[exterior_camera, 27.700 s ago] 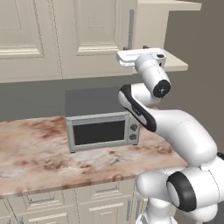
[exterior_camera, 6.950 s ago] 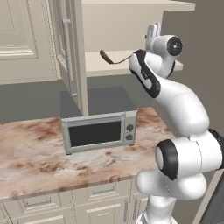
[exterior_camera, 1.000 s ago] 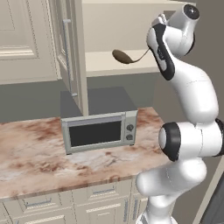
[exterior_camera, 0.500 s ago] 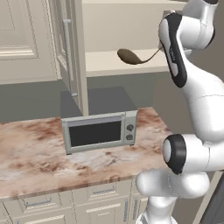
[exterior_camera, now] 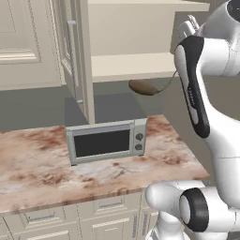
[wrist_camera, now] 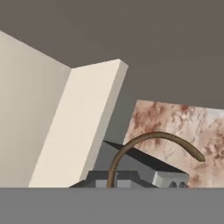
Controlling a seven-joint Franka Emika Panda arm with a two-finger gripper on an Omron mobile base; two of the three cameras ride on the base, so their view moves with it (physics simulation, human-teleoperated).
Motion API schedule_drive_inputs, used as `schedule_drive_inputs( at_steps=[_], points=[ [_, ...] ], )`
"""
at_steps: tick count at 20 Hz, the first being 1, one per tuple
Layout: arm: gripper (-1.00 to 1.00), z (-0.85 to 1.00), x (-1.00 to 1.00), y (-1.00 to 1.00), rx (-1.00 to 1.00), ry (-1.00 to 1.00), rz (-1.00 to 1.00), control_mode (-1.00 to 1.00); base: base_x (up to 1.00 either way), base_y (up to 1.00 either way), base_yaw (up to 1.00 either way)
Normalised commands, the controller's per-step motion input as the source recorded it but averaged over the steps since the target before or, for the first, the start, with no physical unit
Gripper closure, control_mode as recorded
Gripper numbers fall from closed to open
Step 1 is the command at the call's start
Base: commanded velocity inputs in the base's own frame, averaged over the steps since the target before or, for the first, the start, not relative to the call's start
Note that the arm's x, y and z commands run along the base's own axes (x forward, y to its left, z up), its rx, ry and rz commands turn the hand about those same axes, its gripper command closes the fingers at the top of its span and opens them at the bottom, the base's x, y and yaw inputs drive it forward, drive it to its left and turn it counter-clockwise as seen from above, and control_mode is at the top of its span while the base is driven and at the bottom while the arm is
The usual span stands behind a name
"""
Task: Open the cabinet and move the ladle to the pot. Then close the cabinet.
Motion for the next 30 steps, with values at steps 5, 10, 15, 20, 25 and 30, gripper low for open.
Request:
schedule_drive_inputs(
  at_steps=[5, 10, 15, 20, 25, 30],
  points=[
    [1.00, -0.54, -0.31, 0.44, -0.26, -0.48, -0.02, -1.00, 0.00, 0.00, 0.00],
    [1.00, 0.13, -0.14, -0.03, 0.03, -0.05, -0.05, -1.00, 0.00, 0.00, 0.00],
    [1.00, 0.15, -0.33, -0.11, 0.07, 0.00, -0.03, -1.00, 0.00, 0.00, 0.00],
    [1.00, 0.18, -0.55, -0.17, 0.09, 0.04, -0.01, -1.00, 0.00, 0.00, 0.00],
    [1.00, 0.10, -0.59, -0.02, 0.05, 0.04, 0.00, -1.00, 0.00, 0.00, 0.00],
    [1.00, 0.00, -0.49, 0.00, 0.01, 0.04, -0.03, -1.00, 0.00, 0.00, 0.00]
  ],
)
